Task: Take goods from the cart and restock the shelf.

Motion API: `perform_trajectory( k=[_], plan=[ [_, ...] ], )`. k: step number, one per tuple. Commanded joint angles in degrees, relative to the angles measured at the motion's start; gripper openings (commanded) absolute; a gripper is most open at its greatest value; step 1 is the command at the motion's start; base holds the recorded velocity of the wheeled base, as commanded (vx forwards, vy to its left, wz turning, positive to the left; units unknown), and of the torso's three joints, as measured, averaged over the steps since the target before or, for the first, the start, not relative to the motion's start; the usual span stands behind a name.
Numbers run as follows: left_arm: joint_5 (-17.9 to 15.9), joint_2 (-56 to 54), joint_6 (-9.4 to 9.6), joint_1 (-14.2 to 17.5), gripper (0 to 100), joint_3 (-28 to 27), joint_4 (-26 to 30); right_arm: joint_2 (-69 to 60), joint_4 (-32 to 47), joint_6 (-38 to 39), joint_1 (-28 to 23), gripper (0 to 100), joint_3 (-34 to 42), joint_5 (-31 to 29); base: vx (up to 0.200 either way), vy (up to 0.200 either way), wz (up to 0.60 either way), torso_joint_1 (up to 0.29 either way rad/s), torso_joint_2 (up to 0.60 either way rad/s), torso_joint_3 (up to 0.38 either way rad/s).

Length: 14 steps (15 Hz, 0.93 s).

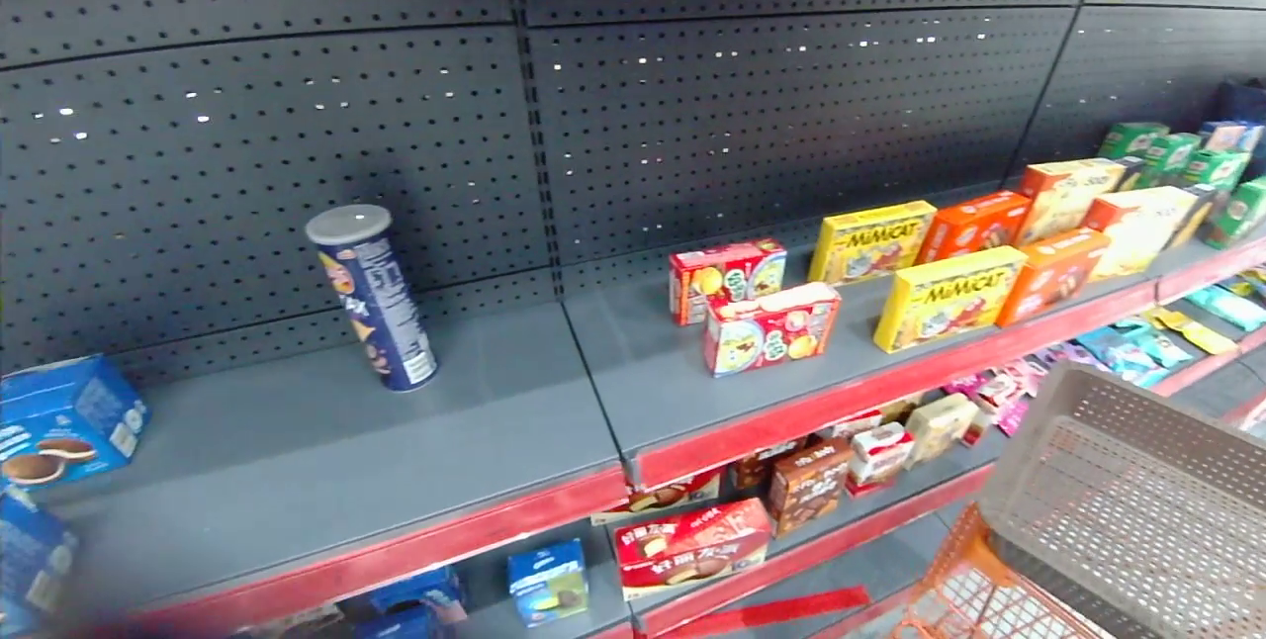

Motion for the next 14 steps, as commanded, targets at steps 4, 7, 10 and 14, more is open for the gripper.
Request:
perform_trajectory(
  k=[4,7,10,14],
  plan=[
    [-0.01,0.07,-0.01,0.00,100,0.00,-0.01,0.06,0.03,-0.07,0.52,0,0.56,-0.01,0.000,0.000,0.45,-0.001,0.00,0.004],
    [-0.01,0.07,-0.01,0.00,100,0.00,-0.10,-0.90,0.21,-0.16,0.52,0,1.18,-0.01,0.000,0.000,0.00,0.000,0.00,0.000],
    [-0.01,0.07,-0.10,0.00,100,0.00,-0.01,-1.08,0.12,-0.16,0.61,0,1.62,-0.01,0.000,0.000,0.00,0.000,0.00,0.000],
    [-0.01,0.07,-0.01,-0.08,100,0.00,-0.01,-2.40,0.12,-0.42,0.61,0,2.49,0.08,0.000,0.000,0.00,0.000,0.00,0.000]
  ],
)
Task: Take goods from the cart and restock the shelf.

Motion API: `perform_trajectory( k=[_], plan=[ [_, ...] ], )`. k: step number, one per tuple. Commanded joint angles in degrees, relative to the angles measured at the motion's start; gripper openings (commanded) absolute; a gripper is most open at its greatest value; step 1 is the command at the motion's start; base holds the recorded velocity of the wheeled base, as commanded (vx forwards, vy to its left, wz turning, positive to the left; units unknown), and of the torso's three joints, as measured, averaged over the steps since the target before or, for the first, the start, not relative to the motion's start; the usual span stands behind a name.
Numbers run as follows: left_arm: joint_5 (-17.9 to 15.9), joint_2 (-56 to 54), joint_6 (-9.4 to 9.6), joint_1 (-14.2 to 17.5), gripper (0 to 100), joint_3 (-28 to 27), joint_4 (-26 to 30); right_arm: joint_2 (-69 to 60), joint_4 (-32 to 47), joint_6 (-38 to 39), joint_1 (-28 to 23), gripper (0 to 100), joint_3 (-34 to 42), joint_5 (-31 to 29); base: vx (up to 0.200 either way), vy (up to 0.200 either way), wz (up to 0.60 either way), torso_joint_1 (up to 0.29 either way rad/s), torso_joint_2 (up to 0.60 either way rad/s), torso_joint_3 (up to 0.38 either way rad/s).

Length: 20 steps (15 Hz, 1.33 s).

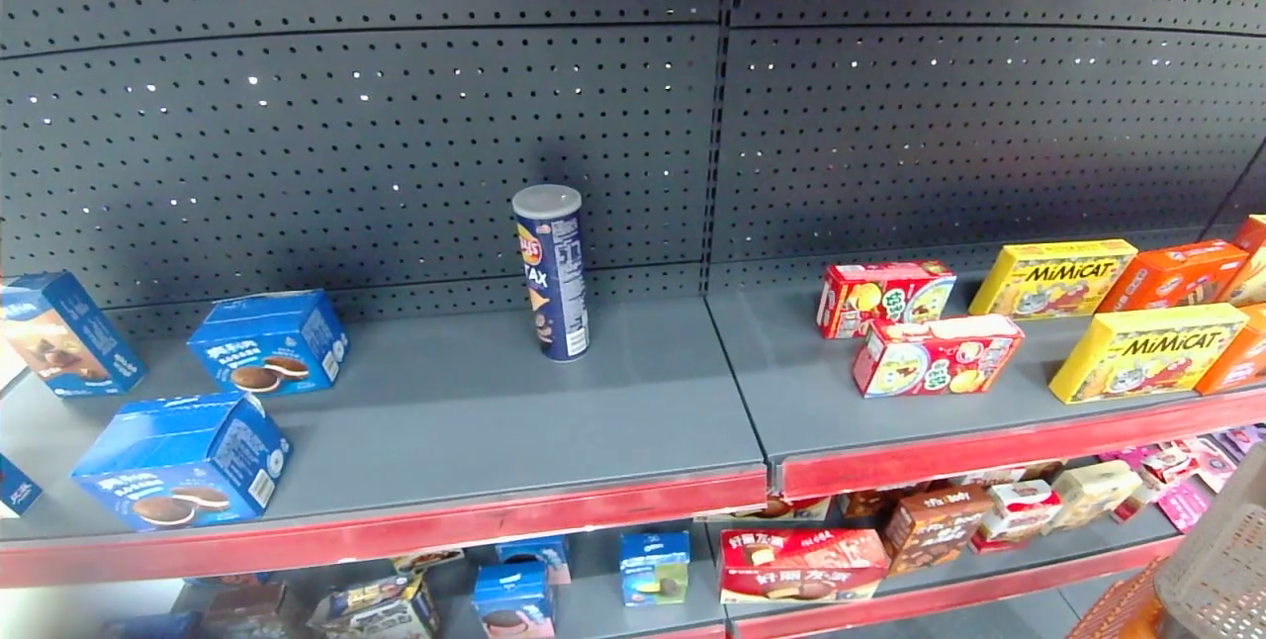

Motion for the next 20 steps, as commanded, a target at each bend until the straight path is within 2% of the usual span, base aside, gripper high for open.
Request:
perform_trajectory(
  k=[1,6,17,20],
  plan=[
    [-0.04,0.07,0.06,0.04,100,0.00,-0.01,-0.76,-0.13,-0.38,0.00,0,0.75,0.03,0.000,0.000,0.00,0.000,0.00,0.000],
    [-0.04,0.07,0.06,0.04,100,0.00,-0.01,-0.76,-0.21,-0.82,0.09,0,0.57,-0.06,0.000,0.000,0.60,0.002,0.00,0.001],
    [0.05,0.07,-0.03,-0.05,100,0.00,-0.01,-0.76,-0.13,-0.91,0.26,0,0.40,0.03,0.000,0.000,0.00,0.000,0.00,0.000],
    [0.05,0.07,-0.03,0.04,100,0.00,-0.01,-0.76,-0.13,-0.91,0.35,0,0.22,0.03,0.200,0.000,0.00,-0.009,0.00,0.002]
  ],
)
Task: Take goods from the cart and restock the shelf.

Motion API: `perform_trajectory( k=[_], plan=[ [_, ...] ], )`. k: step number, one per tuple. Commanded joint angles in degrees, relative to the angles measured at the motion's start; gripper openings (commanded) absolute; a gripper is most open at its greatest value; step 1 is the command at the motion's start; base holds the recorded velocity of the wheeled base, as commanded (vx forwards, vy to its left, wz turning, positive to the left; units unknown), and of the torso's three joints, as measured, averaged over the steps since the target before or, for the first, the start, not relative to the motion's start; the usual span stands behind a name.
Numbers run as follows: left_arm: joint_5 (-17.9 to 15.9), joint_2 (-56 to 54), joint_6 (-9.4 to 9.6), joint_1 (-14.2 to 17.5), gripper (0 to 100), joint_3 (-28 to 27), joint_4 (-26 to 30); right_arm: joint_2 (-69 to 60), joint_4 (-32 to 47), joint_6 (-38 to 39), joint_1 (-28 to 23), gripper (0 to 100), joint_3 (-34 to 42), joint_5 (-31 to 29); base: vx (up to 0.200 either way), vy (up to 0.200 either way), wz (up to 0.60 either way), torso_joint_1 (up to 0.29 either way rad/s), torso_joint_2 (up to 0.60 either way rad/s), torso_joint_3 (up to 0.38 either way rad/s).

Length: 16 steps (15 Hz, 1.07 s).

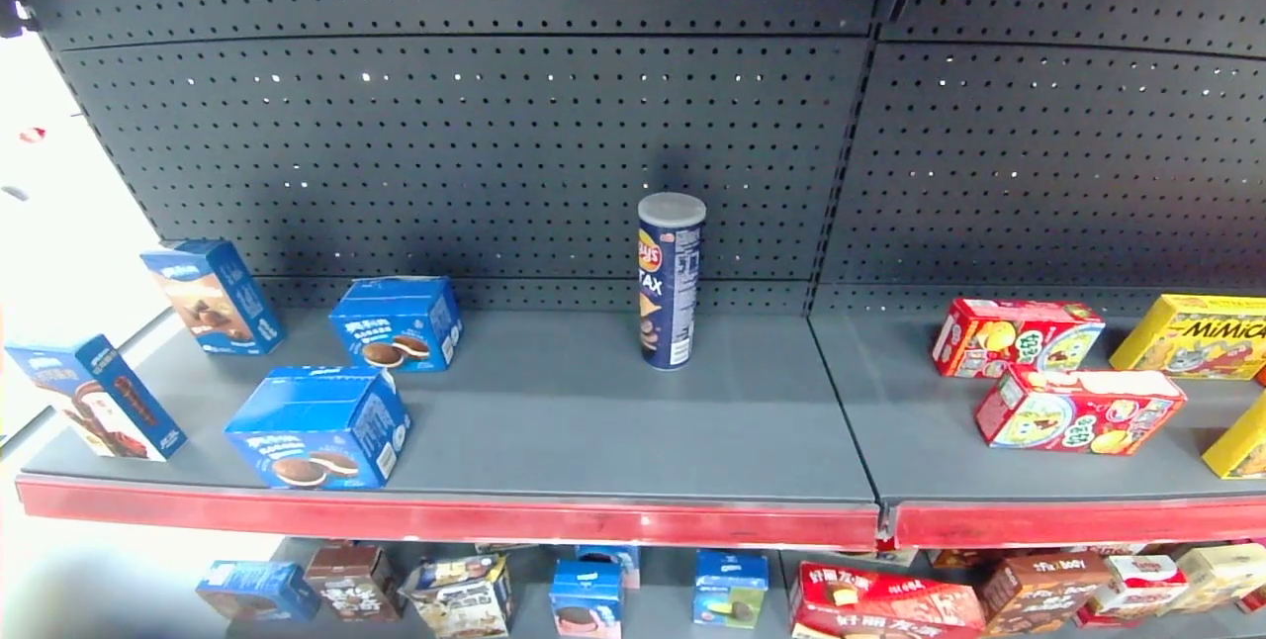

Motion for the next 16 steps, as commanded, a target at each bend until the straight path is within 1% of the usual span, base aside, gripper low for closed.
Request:
perform_trajectory(
  k=[1,9,10,16],
  plan=[
    [0.07,0.07,-0.09,0.03,100,0.00,-0.05,0.07,0.06,-0.03,0.02,0,-0.15,0.01,0.000,0.000,0.00,0.000,0.00,0.000],
    [-0.02,0.07,-0.09,0.03,100,0.00,0.04,-1.42,0.32,-0.65,0.02,0,0.55,0.01,0.000,0.000,0.00,0.000,0.00,0.000],
    [0.07,0.07,-0.18,0.03,100,0.00,0.04,-1.60,0.41,-0.65,0.02,0,0.55,0.01,0.200,0.000,0.00,0.002,0.00,0.002],
    [0.07,0.07,-0.35,0.03,100,0.00,-0.05,-1.69,0.41,-0.73,0.02,0,0.64,-0.07,0.000,0.000,0.00,0.000,0.00,0.000]
  ],
)
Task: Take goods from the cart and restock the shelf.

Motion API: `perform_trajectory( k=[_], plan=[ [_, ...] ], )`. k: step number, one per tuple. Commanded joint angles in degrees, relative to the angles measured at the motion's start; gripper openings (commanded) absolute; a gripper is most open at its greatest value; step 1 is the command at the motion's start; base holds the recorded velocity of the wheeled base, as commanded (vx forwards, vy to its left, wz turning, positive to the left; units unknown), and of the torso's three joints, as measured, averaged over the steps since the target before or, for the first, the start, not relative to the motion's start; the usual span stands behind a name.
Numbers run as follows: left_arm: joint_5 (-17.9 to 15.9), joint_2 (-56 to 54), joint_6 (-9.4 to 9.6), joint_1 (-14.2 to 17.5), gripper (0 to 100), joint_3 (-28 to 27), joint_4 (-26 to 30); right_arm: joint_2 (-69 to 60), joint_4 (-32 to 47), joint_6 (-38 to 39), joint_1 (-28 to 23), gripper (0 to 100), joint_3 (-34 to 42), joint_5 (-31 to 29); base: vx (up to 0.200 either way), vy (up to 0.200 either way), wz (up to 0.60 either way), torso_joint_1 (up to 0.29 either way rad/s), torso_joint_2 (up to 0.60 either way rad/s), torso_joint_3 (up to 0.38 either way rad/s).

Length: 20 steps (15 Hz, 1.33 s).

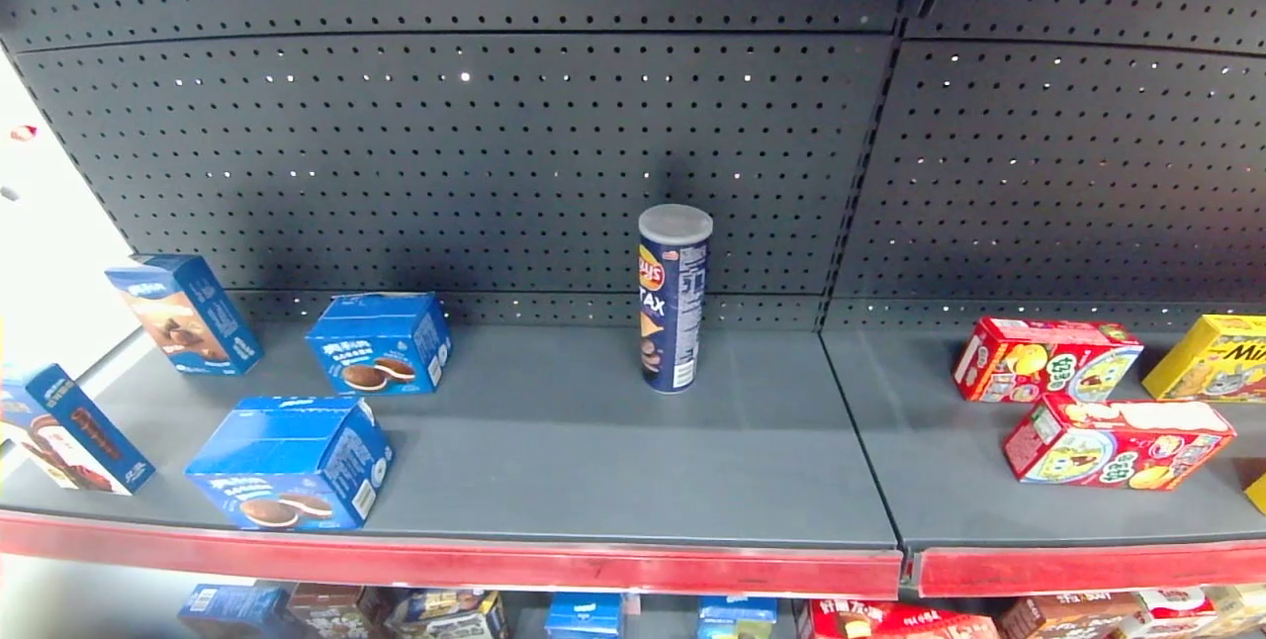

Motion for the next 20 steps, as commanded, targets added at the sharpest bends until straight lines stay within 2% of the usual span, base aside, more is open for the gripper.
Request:
perform_trajectory(
  k=[1,7,12,13,14,15,16,19,20],
  plan=[
    [0.01,0.07,-0.02,0.03,100,0.00,0.00,0.02,0.12,-0.01,-0.02,0,0.03,-0.01,0.000,0.000,0.00,0.000,0.00,0.000],
    [-0.26,0.07,0.94,0.03,100,0.00,0.00,-3.32,0.12,1.04,-1.42,0,3.11,-1.86,0.000,0.000,0.00,0.000,0.00,0.000],
    [-0.08,0.07,0.50,0.03,100,0.00,0.00,-5.69,0.12,2.10,-1.95,0,4.86,-3.35,0.000,0.000,0.00,0.000,0.00,0.000],
    [-0.26,0.07,0.85,0.03,100,0.00,0.00,-5.78,0.12,2.36,-2.48,0,4.86,-4.58,0.000,0.000,0.00,0.000,0.00,0.000],
    [-0.96,0.07,2.35,0.03,100,-0.09,0.00,-5.78,0.12,3.77,-2.92,0,4.60,-6.25,0.000,0.000,0.00,0.000,0.00,0.000],
    [-2.98,0.51,2.61,-0.06,100,-1.93,0.00,-5.78,0.12,4.03,-2.92,0,4.34,-6.43,0.000,0.000,0.00,0.000,0.00,0.000],
    [-5.44,4.38,2.61,-0.32,100,-6.68,0.35,-5.87,0.12,4.12,-2.92,0,4.42,-6.43,0.000,0.000,0.00,0.000,0.00,0.000],
    [-9.84,20.73,2.96,-0.94,100,-19.25,-0.35,-6.13,0.12,4.12,-2.83,0,4.86,-6.43,0.000,0.000,0.00,0.000,0.00,0.000],
    [-10.54,25.47,3.93,-0.94,100,-22.15,-0.44,-6.04,0.12,4.12,-2.83,0,4.78,-6.43,0.000,0.000,0.00,0.000,0.00,0.000]
  ],
)
